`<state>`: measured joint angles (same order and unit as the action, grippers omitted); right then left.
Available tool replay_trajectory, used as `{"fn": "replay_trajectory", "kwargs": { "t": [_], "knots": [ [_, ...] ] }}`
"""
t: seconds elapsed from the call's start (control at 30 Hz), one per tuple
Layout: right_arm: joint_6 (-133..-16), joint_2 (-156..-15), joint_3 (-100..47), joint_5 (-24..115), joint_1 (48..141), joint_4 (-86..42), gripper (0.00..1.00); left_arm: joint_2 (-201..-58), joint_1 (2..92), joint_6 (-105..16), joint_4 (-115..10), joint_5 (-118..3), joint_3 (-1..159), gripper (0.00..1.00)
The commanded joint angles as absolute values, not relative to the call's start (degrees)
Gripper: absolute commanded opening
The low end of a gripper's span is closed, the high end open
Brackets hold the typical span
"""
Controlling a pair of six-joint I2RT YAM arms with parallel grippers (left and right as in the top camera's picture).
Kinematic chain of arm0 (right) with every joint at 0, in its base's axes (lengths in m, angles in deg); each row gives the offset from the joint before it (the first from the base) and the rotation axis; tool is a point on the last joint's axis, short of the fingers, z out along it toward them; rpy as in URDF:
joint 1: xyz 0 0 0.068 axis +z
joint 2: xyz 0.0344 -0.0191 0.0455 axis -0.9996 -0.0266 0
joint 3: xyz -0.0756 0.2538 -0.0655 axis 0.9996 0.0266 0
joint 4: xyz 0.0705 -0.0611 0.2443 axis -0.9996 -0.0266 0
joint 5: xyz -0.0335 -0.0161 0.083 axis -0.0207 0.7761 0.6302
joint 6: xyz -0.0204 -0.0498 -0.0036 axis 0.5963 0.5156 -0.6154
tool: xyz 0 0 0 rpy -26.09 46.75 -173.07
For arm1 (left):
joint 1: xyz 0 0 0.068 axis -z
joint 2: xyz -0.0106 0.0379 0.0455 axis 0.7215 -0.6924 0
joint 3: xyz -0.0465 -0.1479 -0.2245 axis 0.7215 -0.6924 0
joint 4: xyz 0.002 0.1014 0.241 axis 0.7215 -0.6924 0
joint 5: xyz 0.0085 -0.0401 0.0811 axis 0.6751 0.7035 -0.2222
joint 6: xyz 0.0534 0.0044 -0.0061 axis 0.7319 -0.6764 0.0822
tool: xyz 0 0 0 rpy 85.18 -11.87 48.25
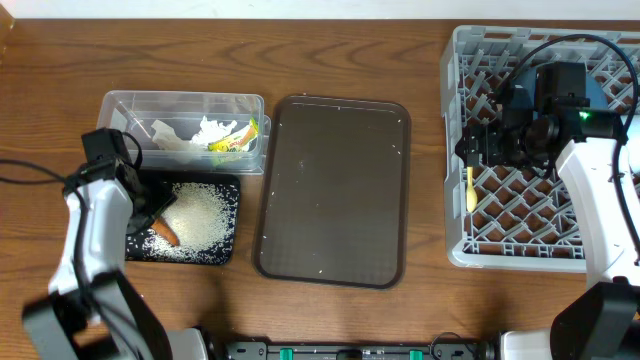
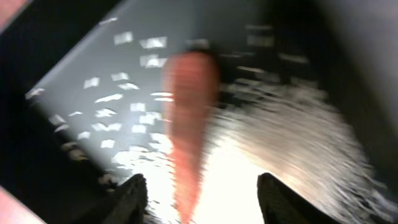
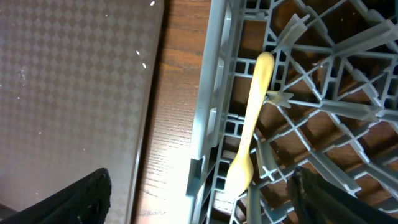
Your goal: Sort waste into correct bins and load items into the dishwasher rack
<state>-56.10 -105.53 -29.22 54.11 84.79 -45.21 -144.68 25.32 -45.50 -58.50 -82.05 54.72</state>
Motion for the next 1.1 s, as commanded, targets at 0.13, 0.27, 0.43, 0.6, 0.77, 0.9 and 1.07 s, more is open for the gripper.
{"fn": "replay_trajectory", "kwargs": {
  "t": [0.13, 0.27, 0.43, 0.6, 0.77, 0.9, 1.07],
  "knots": [
    [-57.2, -105.5, -28.9, 59.0, 85.2, -42.9, 0.99, -137.8, 36.6, -31.9, -56.2, -67.8, 57.5, 0.82],
    [-57.2, -105.5, -28.9, 61.2, 85.1, -41.1, 0.99, -139.2, 46.6, -31.0, -60.4, -71.0, 60.2, 0.85],
    [-62.9, -105.4, -28.9, 53.9, 81.6, -43.9, 0.99, -141.8, 51.5, -27.3, -72.8, -74.4, 67.0, 0.88],
    [-62.1, -105.3, -28.9, 54.9, 77.1, -51.6, 0.99, -141.3, 48.7, -27.2, -84.3, -74.3, 71.1, 0.89],
    [-59.5, -103.4, -28.9, 51.7, 76.4, -56.1, 0.99, -139.5, 45.4, -27.1, -88.9, -74.3, 70.9, 0.89],
    [-59.6, -100.2, -28.4, 50.3, 76.5, -58.4, 0.99, -136.4, 45.0, -27.2, -88.8, -74.3, 70.2, 0.89],
    [-59.7, -91.5, -22.6, 50.4, 76.5, -54.1, 0.99, -128.5, 45.0, -26.9, -85.5, -74.3, 66.9, 0.89]
  ]
}}
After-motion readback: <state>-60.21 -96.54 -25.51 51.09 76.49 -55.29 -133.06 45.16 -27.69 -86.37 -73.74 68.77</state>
